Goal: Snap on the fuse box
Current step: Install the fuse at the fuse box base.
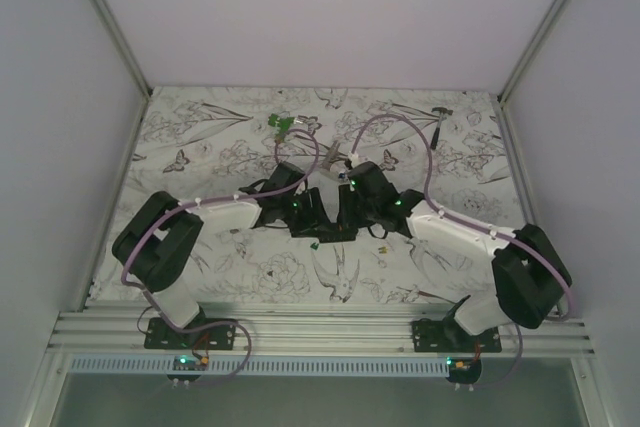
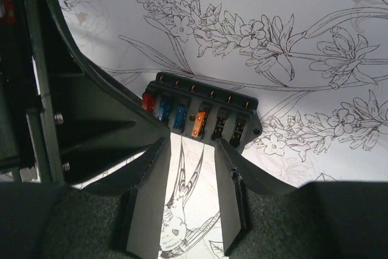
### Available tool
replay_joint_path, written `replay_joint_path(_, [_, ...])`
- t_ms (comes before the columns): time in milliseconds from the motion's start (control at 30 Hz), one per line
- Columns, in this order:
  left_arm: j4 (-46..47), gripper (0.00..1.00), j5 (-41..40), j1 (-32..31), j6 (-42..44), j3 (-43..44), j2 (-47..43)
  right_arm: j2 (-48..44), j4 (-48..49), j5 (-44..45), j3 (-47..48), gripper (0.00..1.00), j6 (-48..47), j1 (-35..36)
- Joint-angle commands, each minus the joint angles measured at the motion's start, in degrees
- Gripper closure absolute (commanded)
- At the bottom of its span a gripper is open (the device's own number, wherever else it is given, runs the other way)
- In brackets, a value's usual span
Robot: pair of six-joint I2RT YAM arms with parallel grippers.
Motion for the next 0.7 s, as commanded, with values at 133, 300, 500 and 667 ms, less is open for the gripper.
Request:
replay_joint_path(133, [1.90, 0.43, -1.23, 0.00, -0.99, -1.53, -2.43, 5.26, -10.30, 1.25, 7.59, 0.59, -3.43, 0.64])
replay_joint_path(300, [1.28, 0.46, -0.68, 1.37, -0.27, -2.79, -2.94, 7.15, -12.25, 1.03, 9.89, 0.63, -3.71, 0.90])
replay_joint_path(500, [0.87, 0.49, 0.05, 1.89, 1.12, -1.98, -2.87, 10.73, -13.60, 0.60, 12.86, 0.64, -3.48, 1.48])
replay_joint_path(667, [0.74, 0.50, 1.43, 1.98, 1.64, -0.27, -0.95, 13.82, -15.54, 1.50, 15.46, 0.67, -3.06, 1.87])
